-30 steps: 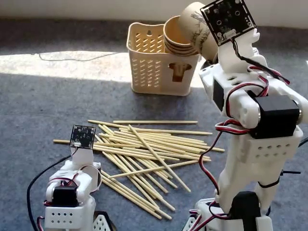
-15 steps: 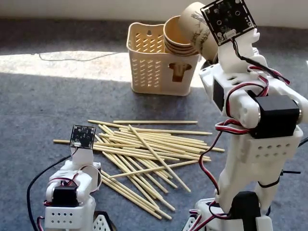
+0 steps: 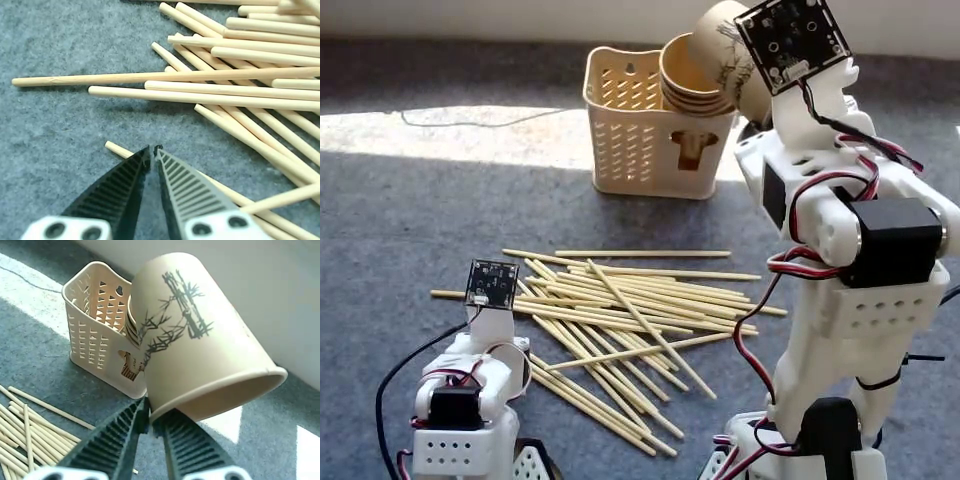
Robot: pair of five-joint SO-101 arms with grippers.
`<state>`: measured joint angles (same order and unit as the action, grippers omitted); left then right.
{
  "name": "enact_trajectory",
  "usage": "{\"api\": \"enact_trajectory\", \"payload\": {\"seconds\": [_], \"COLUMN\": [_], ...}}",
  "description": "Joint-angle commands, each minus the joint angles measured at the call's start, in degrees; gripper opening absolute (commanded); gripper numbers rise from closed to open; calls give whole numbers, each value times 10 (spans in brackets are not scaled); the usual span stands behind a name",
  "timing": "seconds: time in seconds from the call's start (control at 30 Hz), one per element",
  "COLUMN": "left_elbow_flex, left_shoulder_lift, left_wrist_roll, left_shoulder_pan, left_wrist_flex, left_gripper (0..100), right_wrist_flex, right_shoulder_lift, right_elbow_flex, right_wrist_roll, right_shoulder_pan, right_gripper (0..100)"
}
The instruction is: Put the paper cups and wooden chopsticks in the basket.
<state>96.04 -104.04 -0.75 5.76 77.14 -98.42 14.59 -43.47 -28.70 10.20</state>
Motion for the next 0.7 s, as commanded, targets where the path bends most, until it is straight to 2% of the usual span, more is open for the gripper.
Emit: {"api": "enact_trajectory", "payload": {"seconds": [0.0,0.2,0.67], "left_elbow_flex": [11,11,11], "left_shoulder_lift": [0,0,0], "left_wrist_roll": [1,1,1], "left_shoulder_pan": [-9,-9,-9], "left_wrist_flex": [4,4,4], "left_gripper": [35,35,35], "right_wrist_flex": [33,45,86], "right_shoulder_lift": [13,12,13], "right_elbow_flex": [-12,-9,84], "right_wrist_roll": [-30,-62,-62], "right_shoulder_pan": [-7,-7,-3], "right_gripper": [6,6,6]}}
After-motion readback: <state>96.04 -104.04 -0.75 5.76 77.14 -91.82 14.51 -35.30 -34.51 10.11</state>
